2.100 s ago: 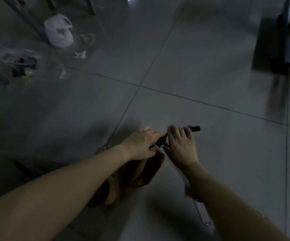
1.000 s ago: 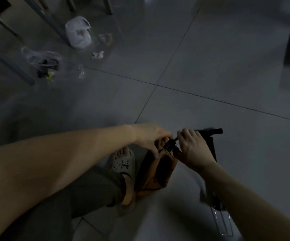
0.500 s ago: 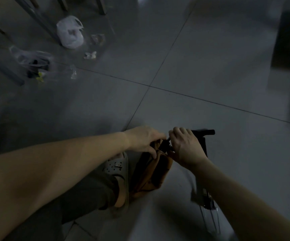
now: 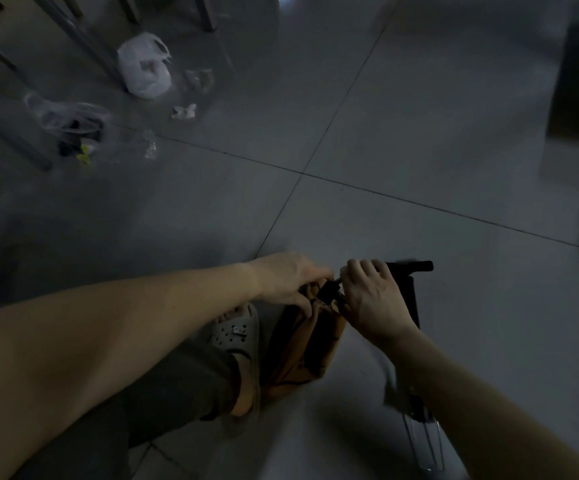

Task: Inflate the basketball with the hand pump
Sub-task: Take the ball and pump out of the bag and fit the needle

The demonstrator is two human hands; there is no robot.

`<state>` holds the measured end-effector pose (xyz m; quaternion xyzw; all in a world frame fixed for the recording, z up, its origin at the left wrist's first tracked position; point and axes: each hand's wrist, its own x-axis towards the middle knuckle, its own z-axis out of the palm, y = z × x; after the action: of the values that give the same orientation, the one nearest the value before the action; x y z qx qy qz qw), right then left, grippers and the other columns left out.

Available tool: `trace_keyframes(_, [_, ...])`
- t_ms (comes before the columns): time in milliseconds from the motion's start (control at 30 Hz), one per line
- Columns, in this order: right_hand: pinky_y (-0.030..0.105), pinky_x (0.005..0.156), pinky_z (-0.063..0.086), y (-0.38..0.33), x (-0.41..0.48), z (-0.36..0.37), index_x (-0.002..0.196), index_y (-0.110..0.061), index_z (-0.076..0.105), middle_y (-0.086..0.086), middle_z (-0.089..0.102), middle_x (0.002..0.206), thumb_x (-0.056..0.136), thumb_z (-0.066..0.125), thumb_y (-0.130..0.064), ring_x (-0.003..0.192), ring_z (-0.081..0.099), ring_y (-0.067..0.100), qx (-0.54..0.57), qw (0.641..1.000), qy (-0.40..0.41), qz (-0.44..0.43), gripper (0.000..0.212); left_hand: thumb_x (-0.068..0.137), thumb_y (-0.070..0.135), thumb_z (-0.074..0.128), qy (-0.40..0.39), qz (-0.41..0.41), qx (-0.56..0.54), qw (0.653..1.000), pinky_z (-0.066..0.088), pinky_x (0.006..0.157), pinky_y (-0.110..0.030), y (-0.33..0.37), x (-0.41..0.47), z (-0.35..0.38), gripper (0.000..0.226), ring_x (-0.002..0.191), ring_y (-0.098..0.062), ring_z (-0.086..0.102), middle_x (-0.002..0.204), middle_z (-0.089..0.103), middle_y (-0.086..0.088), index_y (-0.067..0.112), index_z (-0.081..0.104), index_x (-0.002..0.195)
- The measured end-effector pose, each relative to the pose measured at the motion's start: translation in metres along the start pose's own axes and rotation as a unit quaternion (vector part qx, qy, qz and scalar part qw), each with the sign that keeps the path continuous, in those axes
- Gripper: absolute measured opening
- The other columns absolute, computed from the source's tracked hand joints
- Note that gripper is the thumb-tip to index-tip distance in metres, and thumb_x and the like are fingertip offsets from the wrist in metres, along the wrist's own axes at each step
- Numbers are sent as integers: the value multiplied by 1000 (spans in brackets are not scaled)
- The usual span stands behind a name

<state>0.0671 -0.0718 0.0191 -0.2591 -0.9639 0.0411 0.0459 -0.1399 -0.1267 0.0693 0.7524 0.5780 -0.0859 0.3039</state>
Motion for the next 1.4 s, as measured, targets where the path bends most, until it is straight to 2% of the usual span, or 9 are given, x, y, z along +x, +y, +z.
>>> trace_keyframes(200, [41,87,47,3,0,2,101,-8,62,9,53,97,87,67,-36,86,54,27,-4,1000,20,6,32,84,51,75,17,6,17,1000,45,73,-34,6,2,2,49,84,-11,51,96,57,8,27,49,117])
trace_keyframes(433, [46,86,51,2,-3,6,99,-6,66,11,55,97,87,69,-33,86,55,28,-13,1000,8,6,29,83,52,76,17,2,37,999,47,71,-34,10,2,2,52,82,-12,56,96,63,4,25,49,118])
trace_keyframes(633, [44,82,52,1,-6,8,95,-8,68,10,55,93,85,71,-29,83,55,27,-18,1000,-1,9,24,83,52,76,23,-2,30,999,41,68,-29,11,2,2,51,78,-9,50,88,54,11,25,49,118])
trace_keyframes(900, [46,87,51,1,-4,11,90,-12,69,9,57,94,80,73,-25,83,56,26,6,999,-21,24,16,83,51,76,32,-15,2,999,50,72,-32,14,0,4,48,80,-8,52,92,59,9,26,49,113])
trace_keyframes(1000, [46,91,47,1,-5,10,87,-15,69,6,58,90,83,67,-22,82,55,25,-4,999,-34,14,9,81,53,77,45,-23,2,999,42,66,-27,16,0,6,48,71,0,46,83,50,17,27,47,109])
trace_keyframes(1133, [51,106,39,4,-7,7,96,-17,71,6,62,98,91,54,-29,93,60,27,-30,999,-29,1,21,82,54,76,48,-28,1,998,44,66,-29,17,-1,6,51,72,-5,47,84,50,14,24,48,111])
trace_keyframes(1233, [51,110,35,6,-11,7,100,-14,69,8,63,96,95,38,-34,92,61,30,-39,999,-9,15,37,83,55,75,44,-20,4,999,43,68,-29,16,-2,6,55,76,-7,48,84,48,16,22,50,120])
trace_keyframes(1333, [51,112,34,9,-19,14,124,-13,58,9,61,115,94,50,-46,108,57,30,2,998,-19,56,45,81,55,77,18,-42,-12,999,44,74,-28,11,1,1,65,85,-6,51,94,52,16,27,49,132])
trace_keyframes(1400, [48,112,36,19,-29,23,138,-15,46,10,52,133,95,51,-51,121,52,30,47,992,-36,111,57,77,48,83,-30,-87,-55,994,50,83,-30,4,3,-11,74,97,-10,57,111,60,10,29,48,139])
